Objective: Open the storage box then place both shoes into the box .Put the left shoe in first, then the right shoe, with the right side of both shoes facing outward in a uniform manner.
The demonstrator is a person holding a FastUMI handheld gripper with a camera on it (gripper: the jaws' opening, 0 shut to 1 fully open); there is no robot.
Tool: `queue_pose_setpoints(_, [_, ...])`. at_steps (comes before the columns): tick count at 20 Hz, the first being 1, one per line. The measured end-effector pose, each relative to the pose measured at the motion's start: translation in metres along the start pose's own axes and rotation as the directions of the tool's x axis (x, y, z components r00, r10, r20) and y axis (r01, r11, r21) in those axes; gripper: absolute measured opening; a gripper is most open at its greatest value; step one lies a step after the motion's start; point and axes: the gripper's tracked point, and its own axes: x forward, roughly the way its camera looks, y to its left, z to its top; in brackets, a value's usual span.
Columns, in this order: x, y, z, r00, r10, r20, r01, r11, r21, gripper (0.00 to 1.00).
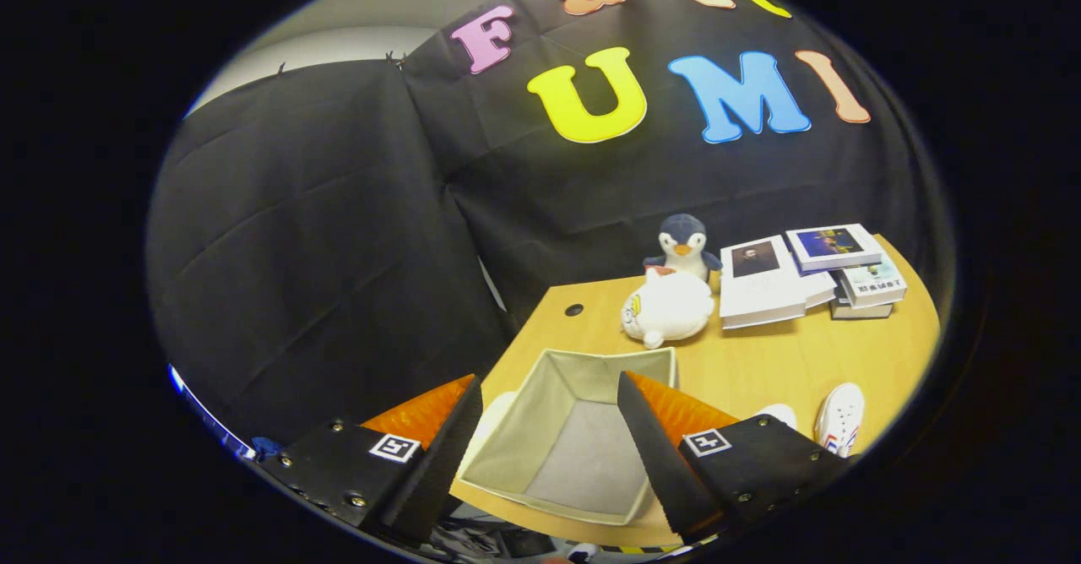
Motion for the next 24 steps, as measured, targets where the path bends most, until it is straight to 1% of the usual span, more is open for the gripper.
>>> queue_pose_setpoints(5, [-0.018,-0.058,-0.005,0.996,-0.088,-0.007,0.087,0.996,-0.027,0.97])
queue_pose_setpoints(13, [-0.034,-0.141,-0.03,0.974,-0.217,-0.061,0.213,0.975,-0.063,0.98])
queue_pose_setpoints(19, [-0.03,-0.189,-0.068,0.951,-0.274,-0.145,0.267,0.961,-0.066,0.98])
queue_pose_setpoints(24, [-0.024,-0.222,-0.108,0.921,-0.304,-0.245,0.301,0.952,-0.049,0.98])
